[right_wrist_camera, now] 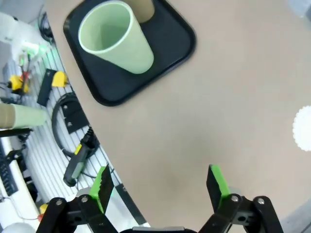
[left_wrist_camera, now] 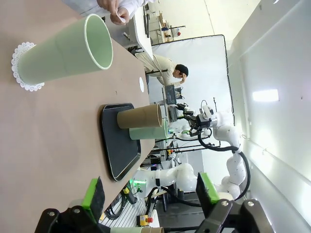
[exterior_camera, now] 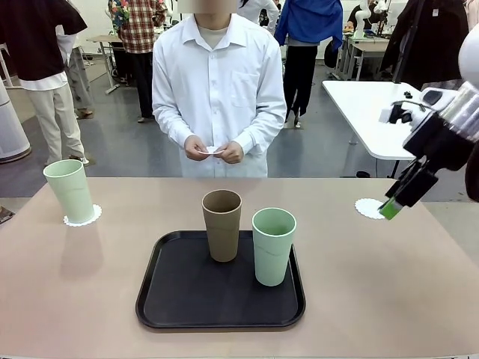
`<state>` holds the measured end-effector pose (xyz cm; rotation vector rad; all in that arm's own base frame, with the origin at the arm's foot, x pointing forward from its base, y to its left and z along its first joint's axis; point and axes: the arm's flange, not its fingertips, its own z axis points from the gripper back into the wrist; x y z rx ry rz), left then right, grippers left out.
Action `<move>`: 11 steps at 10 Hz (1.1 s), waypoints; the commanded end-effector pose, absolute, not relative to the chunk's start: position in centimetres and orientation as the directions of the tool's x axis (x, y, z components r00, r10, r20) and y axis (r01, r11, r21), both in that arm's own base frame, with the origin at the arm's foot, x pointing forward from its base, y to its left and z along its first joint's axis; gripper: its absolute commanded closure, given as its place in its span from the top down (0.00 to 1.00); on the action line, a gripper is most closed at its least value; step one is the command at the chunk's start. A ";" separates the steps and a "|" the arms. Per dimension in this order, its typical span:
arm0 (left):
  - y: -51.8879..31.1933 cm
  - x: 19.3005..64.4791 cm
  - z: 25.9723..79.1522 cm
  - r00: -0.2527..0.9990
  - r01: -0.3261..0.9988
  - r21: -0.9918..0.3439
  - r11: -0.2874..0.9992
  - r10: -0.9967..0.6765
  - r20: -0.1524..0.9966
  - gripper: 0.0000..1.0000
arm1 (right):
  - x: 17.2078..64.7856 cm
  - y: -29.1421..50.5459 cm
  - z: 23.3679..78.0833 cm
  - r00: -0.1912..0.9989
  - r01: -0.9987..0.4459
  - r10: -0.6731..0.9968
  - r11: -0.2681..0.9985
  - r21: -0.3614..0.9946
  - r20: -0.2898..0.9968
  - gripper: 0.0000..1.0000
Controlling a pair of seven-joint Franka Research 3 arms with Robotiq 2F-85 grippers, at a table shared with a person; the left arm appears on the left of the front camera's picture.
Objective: Place coasters on the table and set cups on them.
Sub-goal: Take one Reusable plastic cup from the Flat Tray and place it on a coaster set by the human.
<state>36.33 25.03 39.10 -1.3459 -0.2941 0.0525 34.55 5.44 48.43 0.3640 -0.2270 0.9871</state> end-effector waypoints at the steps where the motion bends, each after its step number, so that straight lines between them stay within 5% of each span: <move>1: 25.0 36.1 39.3 0.959 0.136 -0.964 0.228 0.213 0.186 1.00 | 34.7 5.3 45.1 0.608 -0.790 0.721 0.510 0.341 0.332 1.00; 2: 25.0 36.1 39.3 0.959 0.136 -0.964 0.228 0.213 0.186 1.00 | 34.6 5.4 48.4 0.535 -0.845 0.770 0.498 0.196 0.349 1.00; 6: 25.0 36.1 39.3 0.959 0.136 -0.964 0.228 0.213 0.186 1.00 | 34.5 5.5 47.9 0.537 -0.843 0.764 0.490 0.221 0.357 1.00; 8: 25.0 36.1 39.3 0.959 0.136 -0.964 0.228 0.213 0.186 1.00 | 35.8 3.6 47.6 0.288 -0.957 0.694 0.236 0.170 0.659 1.00; 11: 25.0 36.1 39.3 0.959 0.136 -0.964 0.228 0.213 0.186 1.00 | 39.3 1.5 45.5 0.162 -0.985 0.453 0.124 0.117 0.877 1.00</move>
